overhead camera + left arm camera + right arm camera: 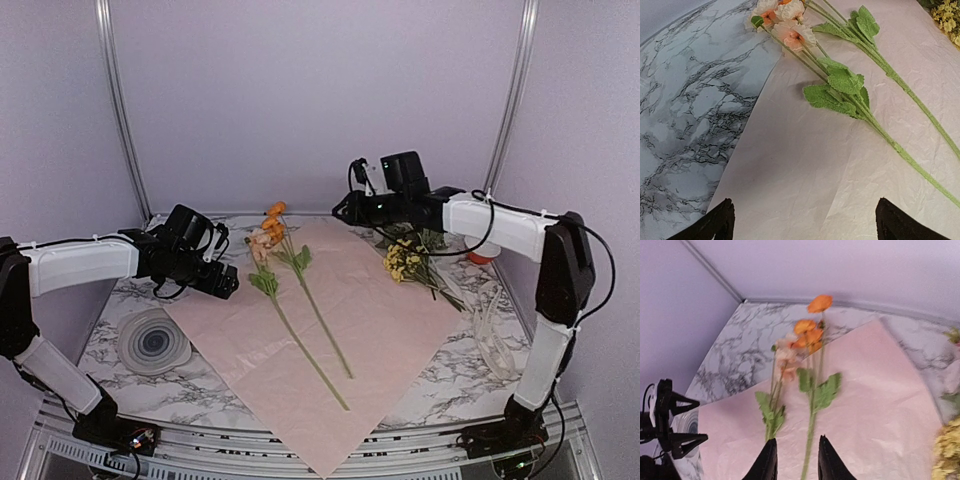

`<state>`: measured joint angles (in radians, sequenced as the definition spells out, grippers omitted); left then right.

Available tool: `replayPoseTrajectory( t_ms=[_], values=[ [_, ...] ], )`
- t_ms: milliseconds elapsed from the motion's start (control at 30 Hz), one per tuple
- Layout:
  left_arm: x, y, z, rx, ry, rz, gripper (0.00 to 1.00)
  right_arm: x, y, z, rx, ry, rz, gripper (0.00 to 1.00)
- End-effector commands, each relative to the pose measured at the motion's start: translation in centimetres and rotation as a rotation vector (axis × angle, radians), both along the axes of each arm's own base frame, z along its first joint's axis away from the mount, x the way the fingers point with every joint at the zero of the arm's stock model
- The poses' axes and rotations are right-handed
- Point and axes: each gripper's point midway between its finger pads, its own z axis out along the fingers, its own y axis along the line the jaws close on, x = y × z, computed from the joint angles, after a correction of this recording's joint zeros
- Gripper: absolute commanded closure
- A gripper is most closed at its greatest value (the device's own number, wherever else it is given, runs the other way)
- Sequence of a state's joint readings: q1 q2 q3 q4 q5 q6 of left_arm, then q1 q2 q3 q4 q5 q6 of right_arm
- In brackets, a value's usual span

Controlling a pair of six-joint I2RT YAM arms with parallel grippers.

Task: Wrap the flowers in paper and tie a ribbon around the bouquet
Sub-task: Pick up the fake flower from the corner of the board.

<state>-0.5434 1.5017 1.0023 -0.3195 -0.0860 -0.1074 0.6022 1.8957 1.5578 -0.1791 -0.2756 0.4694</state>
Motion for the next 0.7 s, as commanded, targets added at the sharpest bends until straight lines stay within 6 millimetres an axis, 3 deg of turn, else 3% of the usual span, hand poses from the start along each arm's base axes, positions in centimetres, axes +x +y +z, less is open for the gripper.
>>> replayPoseTrajectory(
  t_ms=[0, 167, 300, 367, 433, 500, 667],
  values=[
    [0.0, -0.4, 0.6, -0.004, 0.002, -0.015, 0.01, 1.2, -12.0, -4.7, -0.434, 0.021, -0.103, 0.74],
    [0.0, -0.4, 0.2, 0.004, 0.008, -0.016, 0.01, 0.7, -19.3, -8.8, -0.573, 0.234, -0.128, 0.66],
    [-0.1, -0.4, -0.2, 0.008, 0.020, -0.017, 0.01, -0.5, -22.2, -11.1, -0.659, 0.327, -0.122, 0.46],
    [-0.1, -0.5, -0.2, 0.003, 0.022, -0.021, 0.01, -0.9, -23.9, -12.1, -0.702, 0.379, -0.141, 0.41],
    [-0.1, -0.5, -0.3, 0.005, 0.024, -0.021, 0.01, -1.1, -25.0, -13.1, -0.724, 0.408, -0.155, 0.44],
    [-0.1, -0.5, -0.3, 0.007, 0.025, -0.023, 0.01, -1.2, -24.8, -14.0, -0.700, 0.428, -0.132, 0.59],
    [-0.2, -0.5, -0.4, 0.011, 0.026, -0.021, 0.01, -1.4, -26.1, -16.5, -0.757, 0.474, -0.157, 0.60]
  ],
)
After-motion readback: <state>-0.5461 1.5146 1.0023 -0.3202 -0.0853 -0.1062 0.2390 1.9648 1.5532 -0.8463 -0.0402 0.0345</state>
